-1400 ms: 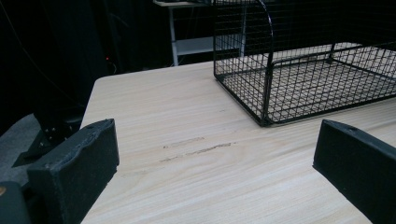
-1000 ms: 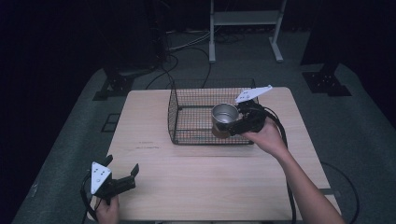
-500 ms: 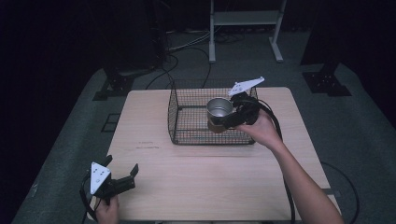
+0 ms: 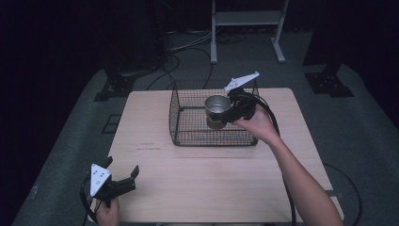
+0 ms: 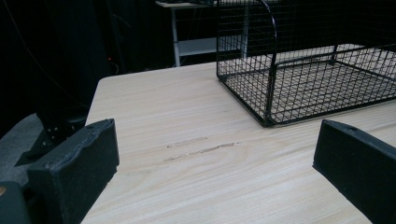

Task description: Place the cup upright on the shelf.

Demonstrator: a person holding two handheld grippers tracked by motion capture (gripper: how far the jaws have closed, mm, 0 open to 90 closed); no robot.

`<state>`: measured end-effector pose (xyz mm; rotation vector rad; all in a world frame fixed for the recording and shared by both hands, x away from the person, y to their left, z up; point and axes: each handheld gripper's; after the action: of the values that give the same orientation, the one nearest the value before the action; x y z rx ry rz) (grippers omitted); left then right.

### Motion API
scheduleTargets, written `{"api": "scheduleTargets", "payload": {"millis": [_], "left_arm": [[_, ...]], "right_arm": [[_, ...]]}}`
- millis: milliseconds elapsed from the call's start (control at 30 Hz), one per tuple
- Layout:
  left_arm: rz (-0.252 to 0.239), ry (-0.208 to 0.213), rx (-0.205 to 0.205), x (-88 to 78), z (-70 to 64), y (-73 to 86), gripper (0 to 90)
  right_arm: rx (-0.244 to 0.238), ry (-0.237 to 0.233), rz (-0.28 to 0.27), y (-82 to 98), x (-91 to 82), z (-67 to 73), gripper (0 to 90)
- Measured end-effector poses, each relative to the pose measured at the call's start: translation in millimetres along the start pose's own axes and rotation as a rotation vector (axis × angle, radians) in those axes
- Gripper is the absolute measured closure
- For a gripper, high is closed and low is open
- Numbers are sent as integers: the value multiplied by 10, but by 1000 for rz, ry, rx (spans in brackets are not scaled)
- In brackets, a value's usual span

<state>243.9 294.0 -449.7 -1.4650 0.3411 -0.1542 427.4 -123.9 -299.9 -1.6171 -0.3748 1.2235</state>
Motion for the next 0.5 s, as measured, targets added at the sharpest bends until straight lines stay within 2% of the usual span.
{"api": "scheduleTargets", "payload": {"millis": [500], "left_arm": [[0,-3,-3,-7,14,2,0]], "right_arm": [[13,20,17,-111,130,-134,178]]}}
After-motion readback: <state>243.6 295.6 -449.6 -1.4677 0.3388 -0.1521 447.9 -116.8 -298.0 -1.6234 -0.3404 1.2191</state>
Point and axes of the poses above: each handheld gripper's, and its own axes: x roughly forward along the jaws, y roughly out of its underside, z roughly to its left, and after that the axes turned 5 degrees about -z, right-handed
